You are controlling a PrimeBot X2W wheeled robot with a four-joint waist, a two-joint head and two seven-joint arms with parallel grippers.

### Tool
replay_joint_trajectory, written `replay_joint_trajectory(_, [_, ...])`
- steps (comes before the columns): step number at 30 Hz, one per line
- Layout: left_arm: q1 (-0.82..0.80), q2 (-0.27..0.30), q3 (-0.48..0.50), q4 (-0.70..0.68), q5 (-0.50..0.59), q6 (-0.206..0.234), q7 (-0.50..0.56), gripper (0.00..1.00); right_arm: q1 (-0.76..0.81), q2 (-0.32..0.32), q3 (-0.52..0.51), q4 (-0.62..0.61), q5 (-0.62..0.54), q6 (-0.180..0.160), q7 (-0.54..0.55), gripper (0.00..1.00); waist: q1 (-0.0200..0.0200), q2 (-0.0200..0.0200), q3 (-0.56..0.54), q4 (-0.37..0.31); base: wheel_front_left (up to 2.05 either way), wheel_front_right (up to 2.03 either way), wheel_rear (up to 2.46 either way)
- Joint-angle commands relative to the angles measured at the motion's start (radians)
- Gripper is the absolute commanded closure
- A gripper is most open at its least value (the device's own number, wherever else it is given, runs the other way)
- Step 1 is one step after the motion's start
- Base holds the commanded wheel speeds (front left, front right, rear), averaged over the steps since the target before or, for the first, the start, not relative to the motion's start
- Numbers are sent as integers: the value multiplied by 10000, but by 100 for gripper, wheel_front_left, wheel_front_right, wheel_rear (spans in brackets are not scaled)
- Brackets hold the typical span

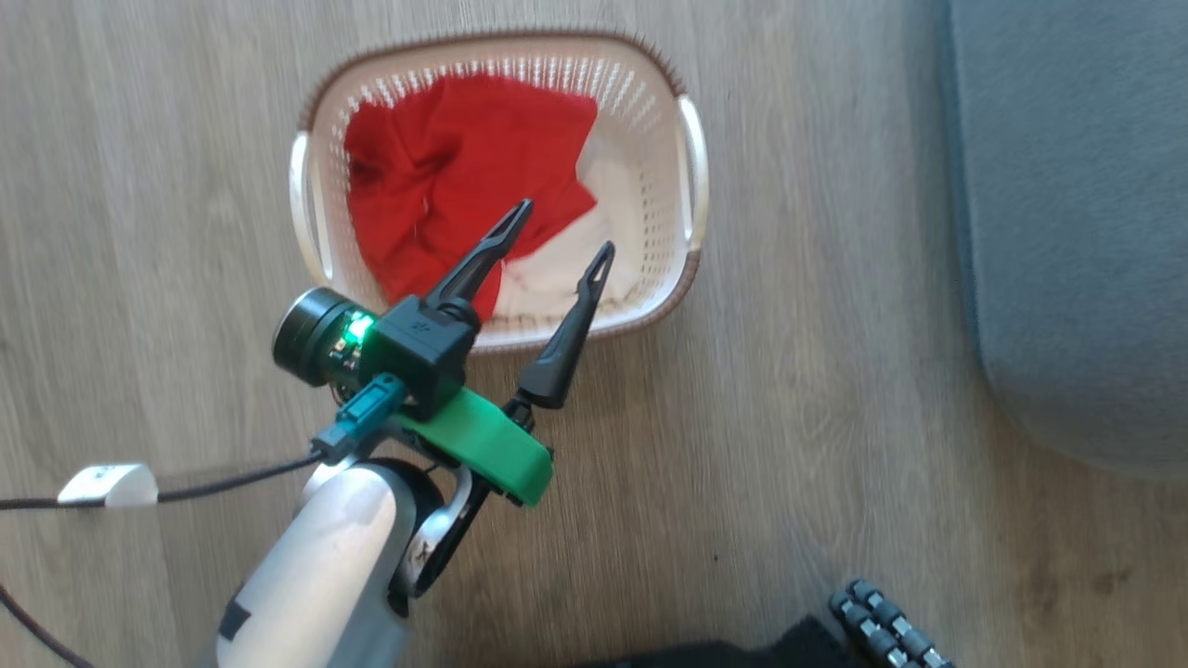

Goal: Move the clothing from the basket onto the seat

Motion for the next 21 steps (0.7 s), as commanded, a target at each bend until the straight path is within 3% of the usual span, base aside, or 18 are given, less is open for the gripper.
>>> replay_joint_trajectory(1, [189,7,346,-204,-84,111,-106,0,457,-97,356,-404,195,-4,-86,0,0,0,-781,-119,0,0,0])
replay_joint_trajectory(7, [697,-113,759,593,-519,375,-718,0,3013,639,2231,-1629,1883,-4,-89,0,0,0,-2515,50,0,0,0])
replay_joint_trajectory(14, [1585,-134,1400,1645,-1068,756,-1436,0,6497,1586,4461,-3694,3746,-4,-90,0,0,0,-4369,717,0,0,0])
replay_joint_trajectory(21, [2027,376,2347,2965,-1238,1023,-2090,0,9119,2001,6478,-5996,4590,-4,-89,0,0,0,-5506,1502,0,0,0])
